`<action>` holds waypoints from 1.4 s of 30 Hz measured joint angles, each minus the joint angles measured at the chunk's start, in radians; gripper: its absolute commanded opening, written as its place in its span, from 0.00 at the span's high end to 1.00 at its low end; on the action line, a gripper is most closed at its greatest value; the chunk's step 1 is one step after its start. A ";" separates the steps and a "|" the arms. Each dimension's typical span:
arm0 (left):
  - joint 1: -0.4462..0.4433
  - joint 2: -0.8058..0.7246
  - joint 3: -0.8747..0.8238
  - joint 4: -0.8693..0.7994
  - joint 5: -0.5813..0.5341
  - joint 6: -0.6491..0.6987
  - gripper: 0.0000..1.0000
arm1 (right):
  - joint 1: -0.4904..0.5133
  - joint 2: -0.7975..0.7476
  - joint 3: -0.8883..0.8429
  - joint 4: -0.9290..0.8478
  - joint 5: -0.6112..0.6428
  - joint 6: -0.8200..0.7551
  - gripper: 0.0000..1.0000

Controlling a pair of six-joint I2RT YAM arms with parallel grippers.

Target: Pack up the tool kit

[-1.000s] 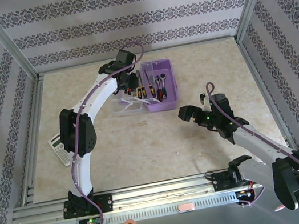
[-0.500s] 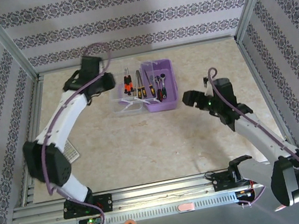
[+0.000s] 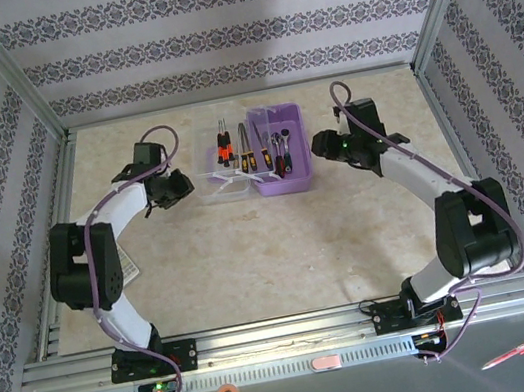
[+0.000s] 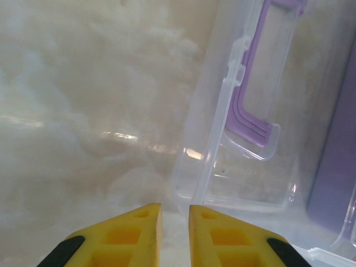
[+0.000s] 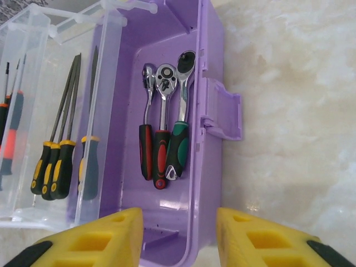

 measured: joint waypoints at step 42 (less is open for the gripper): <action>-0.042 -0.266 -0.134 -0.139 -0.146 0.109 1.00 | -0.023 0.061 -0.078 0.027 -0.119 0.031 0.49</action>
